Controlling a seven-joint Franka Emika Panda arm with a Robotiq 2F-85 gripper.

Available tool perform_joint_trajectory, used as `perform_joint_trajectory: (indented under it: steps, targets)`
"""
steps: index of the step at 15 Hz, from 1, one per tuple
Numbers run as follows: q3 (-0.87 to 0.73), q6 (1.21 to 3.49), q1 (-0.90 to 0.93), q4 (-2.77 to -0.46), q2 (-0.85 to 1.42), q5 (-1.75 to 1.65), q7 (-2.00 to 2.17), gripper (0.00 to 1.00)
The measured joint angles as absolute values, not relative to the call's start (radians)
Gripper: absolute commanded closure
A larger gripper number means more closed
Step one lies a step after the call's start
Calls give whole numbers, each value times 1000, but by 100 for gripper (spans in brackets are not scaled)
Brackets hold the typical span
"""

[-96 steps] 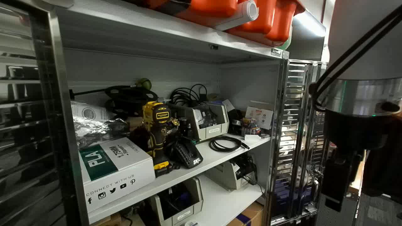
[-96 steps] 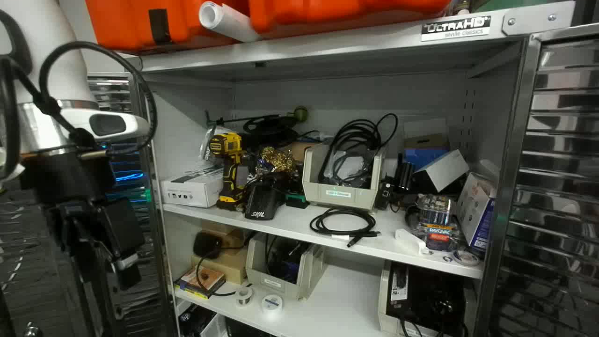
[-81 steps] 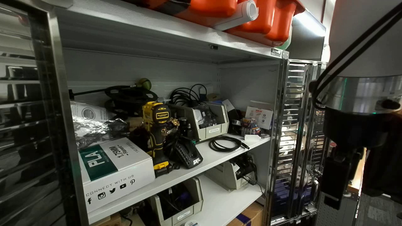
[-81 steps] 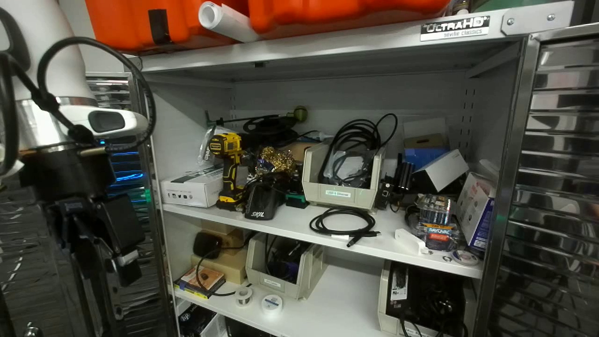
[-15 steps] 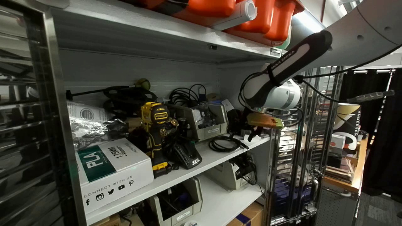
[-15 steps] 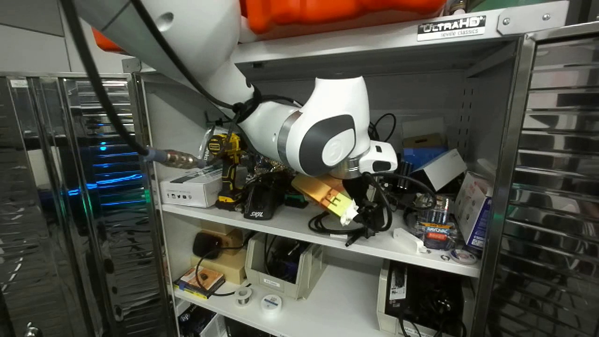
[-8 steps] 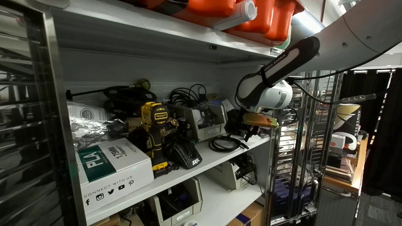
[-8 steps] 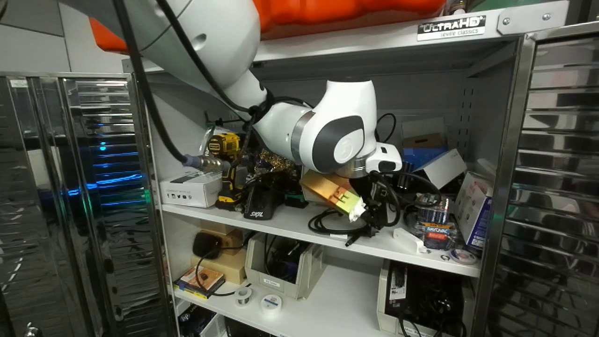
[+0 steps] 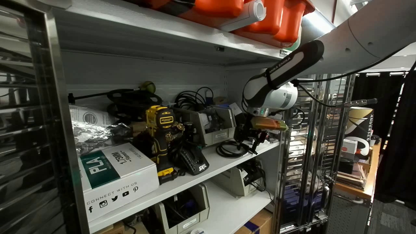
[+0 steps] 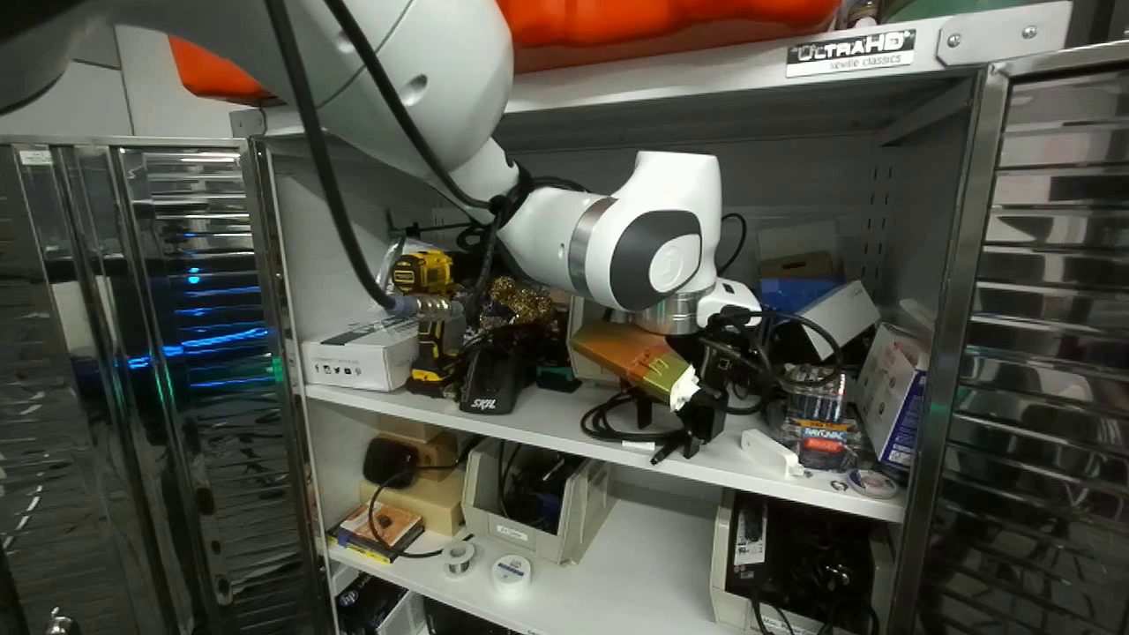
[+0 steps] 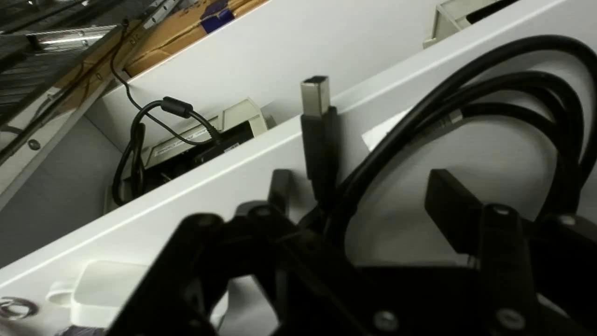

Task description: Put the black cable on the first shelf inside the tool box

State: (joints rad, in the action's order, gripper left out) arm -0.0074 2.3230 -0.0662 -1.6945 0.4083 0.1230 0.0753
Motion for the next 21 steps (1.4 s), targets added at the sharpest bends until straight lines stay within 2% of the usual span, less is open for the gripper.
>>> perform_joint_trajectory:
  steps: [5, 13, 21]
  targets:
    - [-10, 2251, -64, -1658, 415, 65, 74, 91]
    - [-9, 2135, -53, -1627, 416, 50, 74, 92]
    - [-8, 2130, -53, -1633, 385, 70, 79, 94]
